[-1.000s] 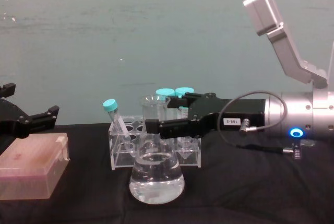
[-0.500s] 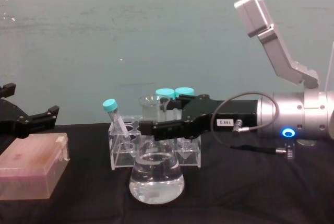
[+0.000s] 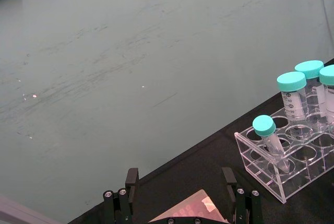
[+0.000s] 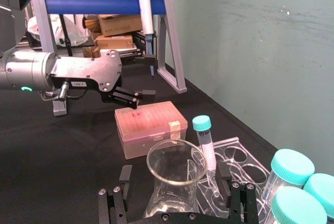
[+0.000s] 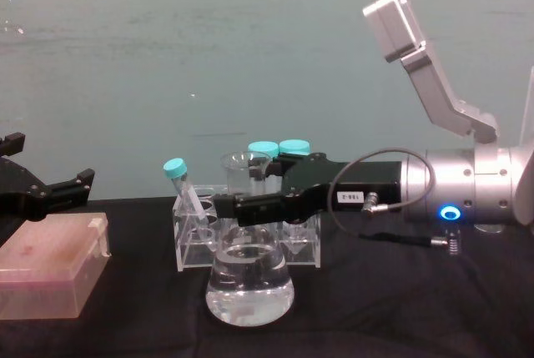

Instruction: Place the experimental apparatus aside using one hand.

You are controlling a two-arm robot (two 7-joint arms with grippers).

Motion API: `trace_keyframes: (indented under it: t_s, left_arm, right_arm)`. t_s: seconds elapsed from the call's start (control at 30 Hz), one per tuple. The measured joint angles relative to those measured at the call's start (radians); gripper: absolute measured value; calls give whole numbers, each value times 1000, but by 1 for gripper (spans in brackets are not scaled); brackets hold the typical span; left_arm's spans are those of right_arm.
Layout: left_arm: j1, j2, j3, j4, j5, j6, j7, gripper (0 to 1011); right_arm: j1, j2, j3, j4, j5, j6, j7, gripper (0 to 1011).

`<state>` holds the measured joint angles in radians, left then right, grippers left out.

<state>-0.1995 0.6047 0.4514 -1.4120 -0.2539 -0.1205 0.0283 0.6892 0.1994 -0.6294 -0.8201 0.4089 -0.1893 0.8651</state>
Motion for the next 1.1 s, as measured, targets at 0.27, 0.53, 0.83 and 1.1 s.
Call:
trace_keyframes:
  t_s: [0.27, 0.53, 0.83, 1.1]
  left_arm:
    - [0, 0, 0, 0, 0, 0, 0, 1000]
    - [0, 0, 0, 0, 0, 0, 0, 1000]
    - [0, 0, 0, 0, 0, 0, 0, 1000]
    - [0, 0, 0, 0, 0, 0, 0, 1000]
  right_arm:
    - [8, -15, -2, 20, -4, -5, 4, 1003]
    - [14, -22, -2, 34, -13, -1, -2, 1002]
    - [15, -22, -2, 35, -15, 3, -7, 1003]
    - [15, -22, -2, 33, -14, 3, -7, 1003]
